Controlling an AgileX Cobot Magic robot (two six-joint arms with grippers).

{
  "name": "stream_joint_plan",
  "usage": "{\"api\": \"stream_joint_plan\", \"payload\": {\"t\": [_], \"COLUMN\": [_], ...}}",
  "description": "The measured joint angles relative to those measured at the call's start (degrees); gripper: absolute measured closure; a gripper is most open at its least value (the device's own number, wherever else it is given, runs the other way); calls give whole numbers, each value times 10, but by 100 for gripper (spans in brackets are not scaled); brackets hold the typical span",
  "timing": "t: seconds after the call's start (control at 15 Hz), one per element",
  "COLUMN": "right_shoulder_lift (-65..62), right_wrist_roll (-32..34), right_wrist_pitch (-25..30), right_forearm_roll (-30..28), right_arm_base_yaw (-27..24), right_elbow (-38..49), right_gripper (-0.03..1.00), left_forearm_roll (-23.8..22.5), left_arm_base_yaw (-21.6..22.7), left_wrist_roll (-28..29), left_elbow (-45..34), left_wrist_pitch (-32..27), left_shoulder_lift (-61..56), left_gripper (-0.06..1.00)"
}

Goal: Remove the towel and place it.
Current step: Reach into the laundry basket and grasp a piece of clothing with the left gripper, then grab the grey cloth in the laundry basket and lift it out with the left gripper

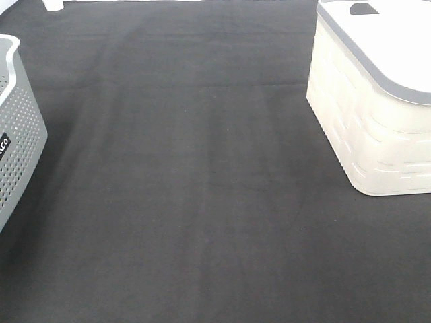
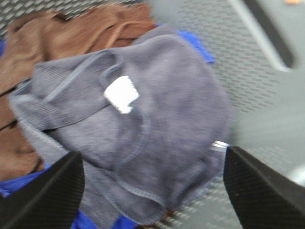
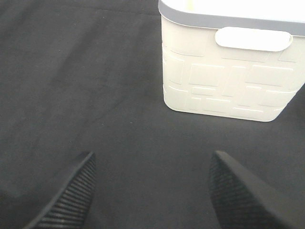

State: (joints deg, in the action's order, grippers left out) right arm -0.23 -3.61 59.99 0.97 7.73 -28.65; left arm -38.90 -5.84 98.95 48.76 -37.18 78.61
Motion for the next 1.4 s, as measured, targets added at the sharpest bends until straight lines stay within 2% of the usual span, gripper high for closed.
{"api": "stream_joint_plan", "payload": {"t": [0.07, 0.13, 0.2, 0.27, 0.47, 0.87, 1.2, 1.4], "right_shoulder_lift": [0, 0, 0, 0, 0, 0, 0, 0], "right_wrist_roll": [0, 0, 0, 0, 0, 6, 7, 9], "right_wrist_pitch": [0, 0, 0, 0, 0, 0, 0, 0], "right_forearm_roll": [0, 0, 0, 0, 0, -10, -10, -10], "right_arm_base_yaw": [0, 0, 0, 0, 0, 0, 0, 0], "right_elbow": [0, 0, 0, 0, 0, 0, 0, 0], "right_gripper": [30, 30, 30, 30, 30, 30, 30, 30], "left_forearm_roll": [31, 94, 132, 163, 199, 210, 211, 211], "left_arm_base_yaw": [30, 80, 101, 113, 120, 120, 120, 120], "left_wrist_roll": [-21, -89, -133, -168, -198, -214, -214, -214], "left_elbow": [0, 0, 0, 0, 6, 85, 92, 92], "left_wrist_pitch": [13, 38, 55, 68, 97, 96, 88, 100], "left_shoulder_lift": [14, 33, 46, 60, 107, 164, 199, 209], "left_gripper": [19, 19, 19, 19, 19, 19, 20, 25]}}
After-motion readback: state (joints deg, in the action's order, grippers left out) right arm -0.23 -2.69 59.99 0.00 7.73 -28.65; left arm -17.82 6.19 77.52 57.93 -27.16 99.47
